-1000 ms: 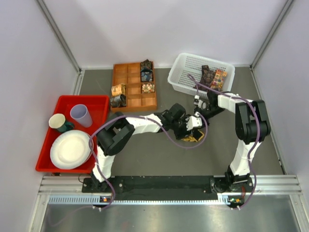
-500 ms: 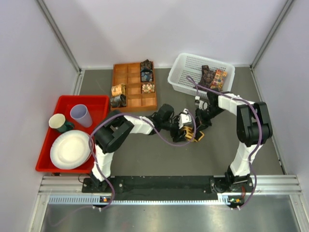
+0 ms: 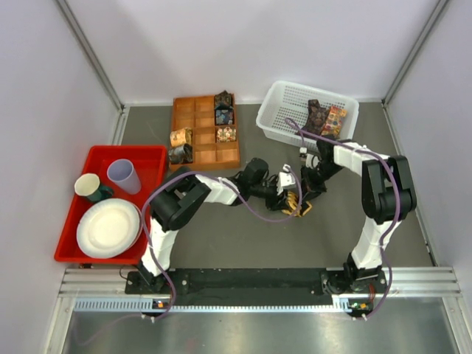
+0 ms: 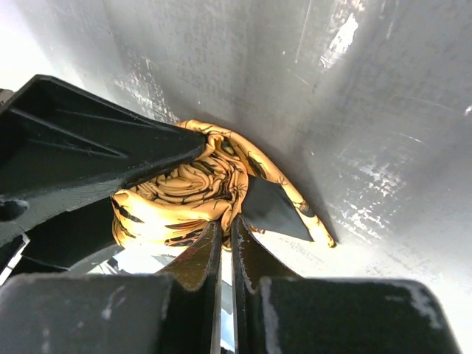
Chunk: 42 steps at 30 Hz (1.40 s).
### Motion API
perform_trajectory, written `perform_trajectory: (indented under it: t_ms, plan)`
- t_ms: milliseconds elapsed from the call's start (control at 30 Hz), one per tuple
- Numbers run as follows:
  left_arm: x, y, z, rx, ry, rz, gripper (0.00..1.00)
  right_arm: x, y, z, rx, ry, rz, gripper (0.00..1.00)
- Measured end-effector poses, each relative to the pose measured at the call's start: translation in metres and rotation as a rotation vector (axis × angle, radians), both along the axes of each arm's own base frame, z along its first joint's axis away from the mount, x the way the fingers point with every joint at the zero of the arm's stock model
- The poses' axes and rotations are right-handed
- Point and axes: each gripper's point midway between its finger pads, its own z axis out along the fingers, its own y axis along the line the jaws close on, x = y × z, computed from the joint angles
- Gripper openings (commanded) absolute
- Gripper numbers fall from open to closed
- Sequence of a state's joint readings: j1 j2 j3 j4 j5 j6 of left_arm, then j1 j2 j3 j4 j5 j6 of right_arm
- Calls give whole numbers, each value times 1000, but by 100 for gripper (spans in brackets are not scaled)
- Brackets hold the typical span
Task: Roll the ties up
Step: Roll the tie at the center of the board.
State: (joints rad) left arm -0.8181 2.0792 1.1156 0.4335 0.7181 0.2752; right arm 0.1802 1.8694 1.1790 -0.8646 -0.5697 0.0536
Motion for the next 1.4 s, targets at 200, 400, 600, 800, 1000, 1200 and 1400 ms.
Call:
perform_trajectory:
  t_ms: [200, 400, 600, 800, 1000, 1200, 1400]
  plan:
    - [-3, 8, -2, 90, -57, 8, 14, 0, -8, 5, 0, 0, 18, 61]
    - [-10, 16, -7, 164, -126, 4, 9, -3, -24, 18, 114, 26, -60, 99]
    - [-9, 15, -7, 187, -139, -6, 7, -13, -26, 13, 156, 21, -113, 99]
    - [-9, 15, -7, 196, -138, -11, 6, -11, -8, 9, 188, 38, -126, 99]
    - [-9, 15, -7, 198, -139, -12, 6, -12, 25, 12, 277, 47, -80, 93]
    - [-9, 15, -7, 199, -138, -13, 6, -13, 31, 13, 326, 30, -65, 89]
    - [-9, 15, -7, 199, -138, -13, 5, -19, 29, 20, 329, -14, -40, 84]
